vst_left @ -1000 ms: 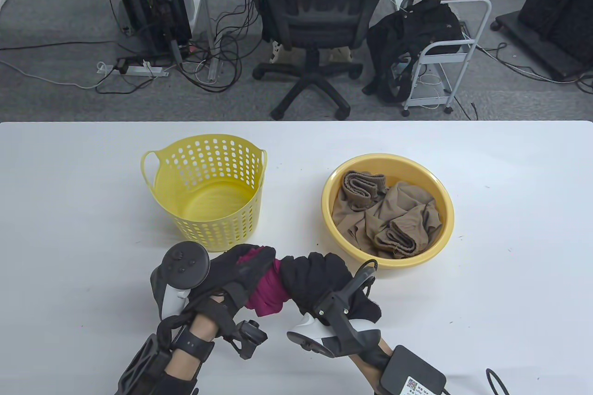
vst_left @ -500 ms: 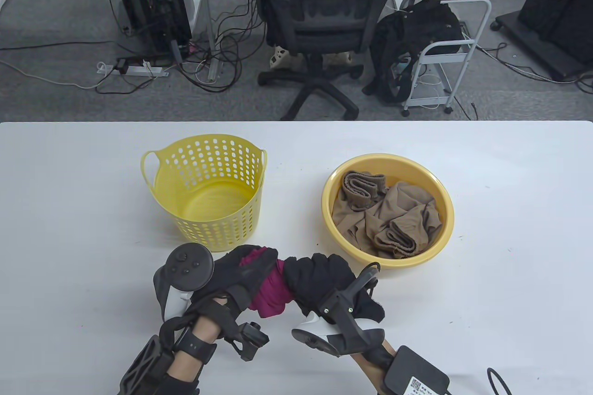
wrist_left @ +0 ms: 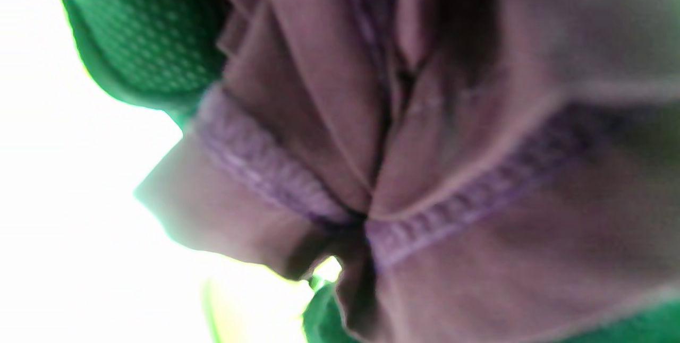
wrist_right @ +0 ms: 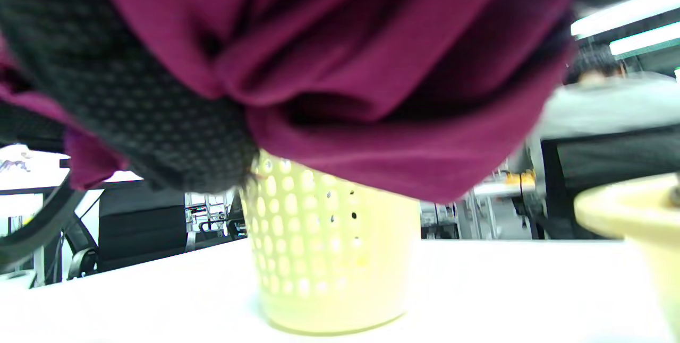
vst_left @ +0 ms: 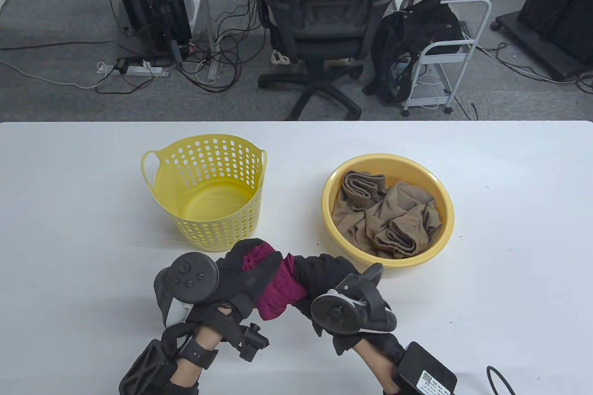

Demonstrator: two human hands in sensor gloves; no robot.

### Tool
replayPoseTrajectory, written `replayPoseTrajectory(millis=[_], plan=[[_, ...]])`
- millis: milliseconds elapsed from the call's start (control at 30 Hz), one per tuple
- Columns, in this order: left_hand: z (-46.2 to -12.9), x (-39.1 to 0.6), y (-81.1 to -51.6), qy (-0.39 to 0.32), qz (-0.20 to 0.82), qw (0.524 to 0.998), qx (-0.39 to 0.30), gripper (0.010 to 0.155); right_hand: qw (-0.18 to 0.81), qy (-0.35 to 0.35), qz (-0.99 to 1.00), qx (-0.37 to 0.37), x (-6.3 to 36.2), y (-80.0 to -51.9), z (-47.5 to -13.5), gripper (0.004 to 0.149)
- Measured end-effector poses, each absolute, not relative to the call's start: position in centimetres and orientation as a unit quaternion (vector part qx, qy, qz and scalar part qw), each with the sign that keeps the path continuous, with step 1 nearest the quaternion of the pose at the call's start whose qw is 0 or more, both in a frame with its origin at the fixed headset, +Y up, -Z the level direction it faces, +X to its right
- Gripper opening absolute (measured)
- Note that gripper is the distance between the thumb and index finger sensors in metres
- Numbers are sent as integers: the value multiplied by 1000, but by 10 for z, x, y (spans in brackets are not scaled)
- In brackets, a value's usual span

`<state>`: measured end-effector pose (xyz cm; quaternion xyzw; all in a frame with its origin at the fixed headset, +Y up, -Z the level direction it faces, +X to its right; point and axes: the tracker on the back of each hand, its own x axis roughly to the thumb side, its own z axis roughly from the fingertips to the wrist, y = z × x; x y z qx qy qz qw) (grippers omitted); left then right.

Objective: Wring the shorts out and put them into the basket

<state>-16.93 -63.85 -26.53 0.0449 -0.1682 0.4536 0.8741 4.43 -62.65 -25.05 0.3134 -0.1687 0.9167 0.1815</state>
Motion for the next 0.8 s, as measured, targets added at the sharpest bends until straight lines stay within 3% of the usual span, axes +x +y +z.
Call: replayPoseTrajectory(millis=[467, 800], plan=[[-253, -172, -617, -293, 459, 829, 129, 65, 442, 60, 852, 274, 59, -647, -278, 70], [-248, -170, -607, -361, 467, 797, 127, 62, 543, 233, 752, 291, 54, -669, -288, 69]])
